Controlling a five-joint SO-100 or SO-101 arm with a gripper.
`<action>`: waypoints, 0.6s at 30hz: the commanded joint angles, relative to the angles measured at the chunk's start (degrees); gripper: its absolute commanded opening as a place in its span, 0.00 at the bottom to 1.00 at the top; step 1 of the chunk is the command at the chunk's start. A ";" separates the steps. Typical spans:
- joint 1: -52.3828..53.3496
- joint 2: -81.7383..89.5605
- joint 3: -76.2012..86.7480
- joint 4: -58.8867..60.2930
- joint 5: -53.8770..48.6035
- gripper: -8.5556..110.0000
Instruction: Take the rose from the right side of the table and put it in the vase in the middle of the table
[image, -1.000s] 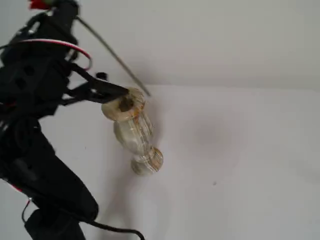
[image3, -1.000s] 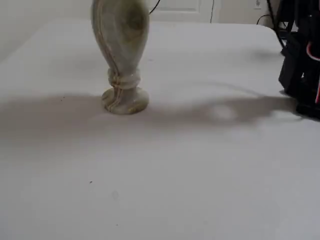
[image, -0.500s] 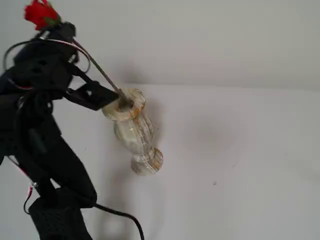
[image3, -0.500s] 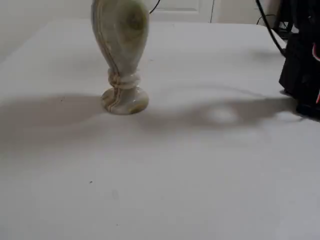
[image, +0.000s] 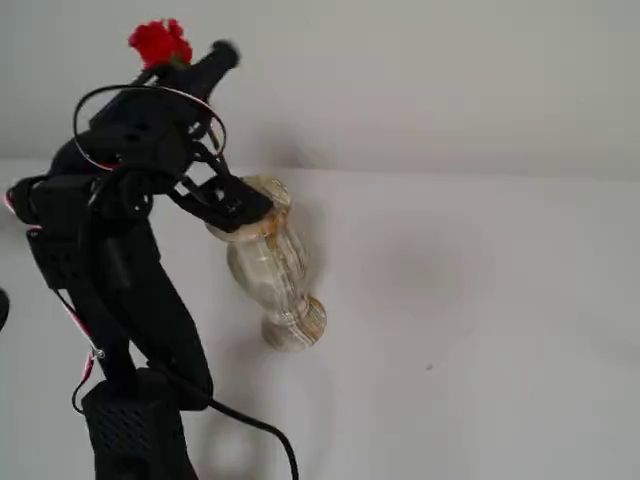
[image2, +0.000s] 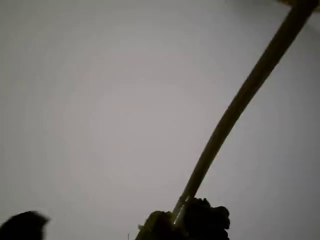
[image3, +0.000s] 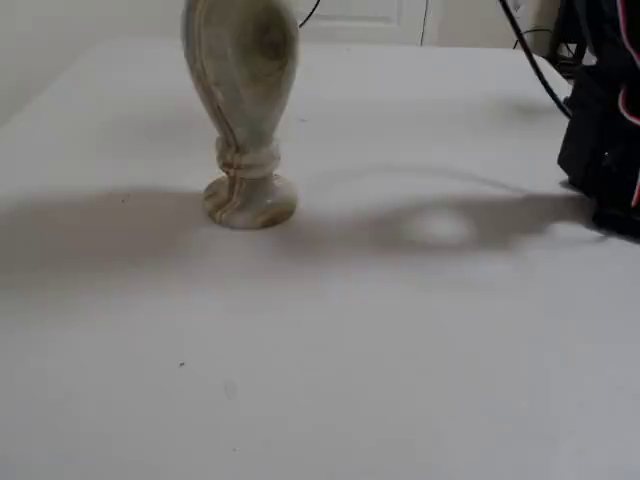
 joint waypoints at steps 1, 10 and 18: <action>0.62 6.59 -1.76 2.11 -5.45 0.48; 3.43 11.16 -1.85 11.51 -14.68 0.56; 2.29 6.33 -1.85 22.32 -18.02 0.61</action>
